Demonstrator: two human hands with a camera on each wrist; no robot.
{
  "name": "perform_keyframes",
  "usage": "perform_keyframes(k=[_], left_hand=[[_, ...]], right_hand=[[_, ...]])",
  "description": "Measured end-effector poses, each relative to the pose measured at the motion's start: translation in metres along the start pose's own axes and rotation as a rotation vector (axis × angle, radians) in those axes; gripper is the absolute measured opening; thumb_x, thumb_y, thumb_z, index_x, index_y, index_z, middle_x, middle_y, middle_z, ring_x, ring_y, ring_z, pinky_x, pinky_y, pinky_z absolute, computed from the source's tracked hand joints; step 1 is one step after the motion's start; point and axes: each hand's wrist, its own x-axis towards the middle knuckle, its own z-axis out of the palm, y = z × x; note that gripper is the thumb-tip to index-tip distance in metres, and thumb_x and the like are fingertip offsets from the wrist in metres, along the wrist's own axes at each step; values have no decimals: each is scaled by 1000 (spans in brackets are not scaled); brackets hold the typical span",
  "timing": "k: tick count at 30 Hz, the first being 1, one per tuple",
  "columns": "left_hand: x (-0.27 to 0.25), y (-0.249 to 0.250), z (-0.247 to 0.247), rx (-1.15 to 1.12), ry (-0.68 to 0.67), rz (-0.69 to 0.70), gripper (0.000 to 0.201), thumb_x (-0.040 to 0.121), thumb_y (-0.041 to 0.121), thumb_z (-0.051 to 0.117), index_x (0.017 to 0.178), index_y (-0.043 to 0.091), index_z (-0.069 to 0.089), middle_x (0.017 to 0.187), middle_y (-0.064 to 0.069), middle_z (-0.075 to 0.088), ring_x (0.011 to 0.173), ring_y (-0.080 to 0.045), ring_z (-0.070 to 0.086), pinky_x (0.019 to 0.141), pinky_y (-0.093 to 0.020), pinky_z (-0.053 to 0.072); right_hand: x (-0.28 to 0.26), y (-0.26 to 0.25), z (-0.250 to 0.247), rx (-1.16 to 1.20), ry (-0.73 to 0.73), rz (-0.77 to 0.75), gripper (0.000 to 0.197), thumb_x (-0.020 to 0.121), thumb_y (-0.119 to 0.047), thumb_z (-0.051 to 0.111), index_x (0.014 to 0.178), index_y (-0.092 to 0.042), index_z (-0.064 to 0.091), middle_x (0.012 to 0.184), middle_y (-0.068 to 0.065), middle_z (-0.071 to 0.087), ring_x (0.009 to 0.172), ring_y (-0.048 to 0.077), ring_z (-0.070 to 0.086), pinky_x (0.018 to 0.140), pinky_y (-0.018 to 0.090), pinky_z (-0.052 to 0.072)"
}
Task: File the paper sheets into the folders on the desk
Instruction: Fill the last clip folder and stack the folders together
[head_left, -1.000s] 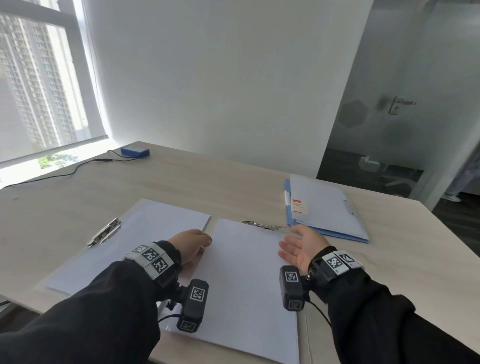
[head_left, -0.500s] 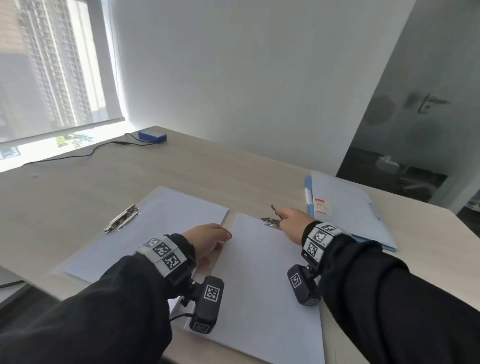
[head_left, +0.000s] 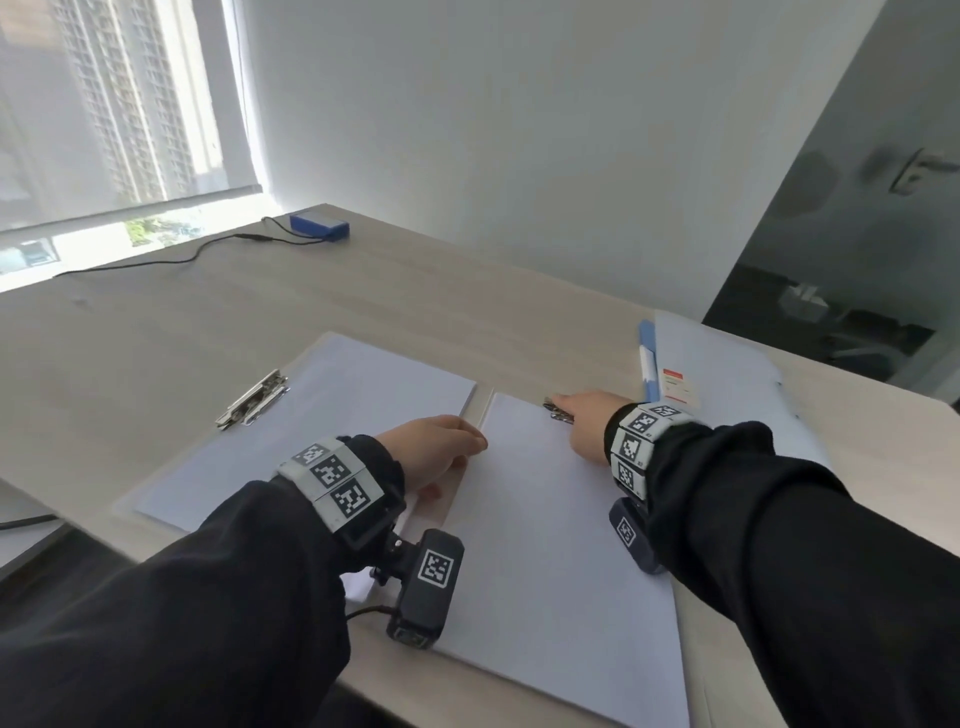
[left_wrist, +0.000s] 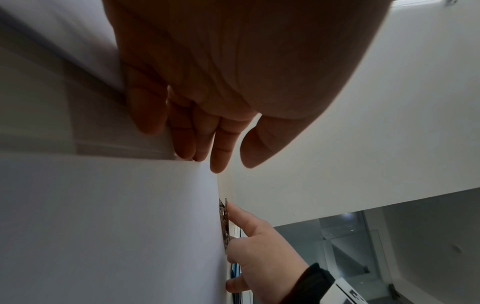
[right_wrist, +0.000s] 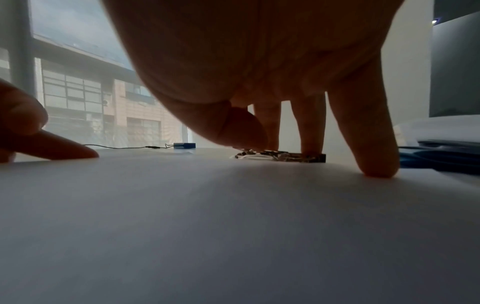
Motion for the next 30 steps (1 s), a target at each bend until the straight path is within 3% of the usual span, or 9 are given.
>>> perform_keyframes(k=[8,12,14,17,22,25,30], left_hand=[[1,-2,2,20,7,9,26,92,25,54,112,13,67,87,-1,54,82,-19,50,53,-25,41],[-1,0,3,40,22,9,25,92,25,53,111,15,67,87,0,56,85,-18,52,54,-25,43],[-2,0,5,60,32,10,25,92,25,53,111,15,66,88,0,56,85,-18,53,56,-25,43],[-4,1,7,79,47,9,26,93,24,52,112,13,65,85,1,54,72,-16,50,55,-23,41],[-4,3,9,78,61,0,23,92,24,53,108,14,66,82,0,54,74,-18,49,57,-23,39],[-4,3,11,83,78,3,19,92,23,53,104,14,66,80,0,53,72,-19,49,55,-22,36],[-5,3,18,127,108,20,20,93,23,53,106,13,65,80,0,53,66,-18,48,54,-23,35]], right_hand=[[3,-5,1,-50,-70,-5,69,92,-12,40,156,-17,14,159,8,29,142,29,36,114,41,33],[-7,-2,-3,104,-9,-50,62,91,-20,48,150,-15,32,151,10,39,136,28,41,111,36,35],[-19,8,-5,314,51,-53,54,88,-23,53,142,-18,47,140,8,48,128,29,47,104,34,38],[-47,33,5,817,148,22,51,89,-23,57,140,-20,50,145,6,47,134,26,43,106,37,35],[-96,65,44,1503,310,271,36,96,-4,52,131,-2,57,142,25,51,132,42,47,109,49,40],[-131,73,59,1766,258,346,30,96,-16,53,124,-10,62,134,12,57,125,31,53,100,48,47],[-176,71,72,1896,172,365,26,95,-24,54,116,-14,66,129,5,61,118,30,57,93,51,50]])
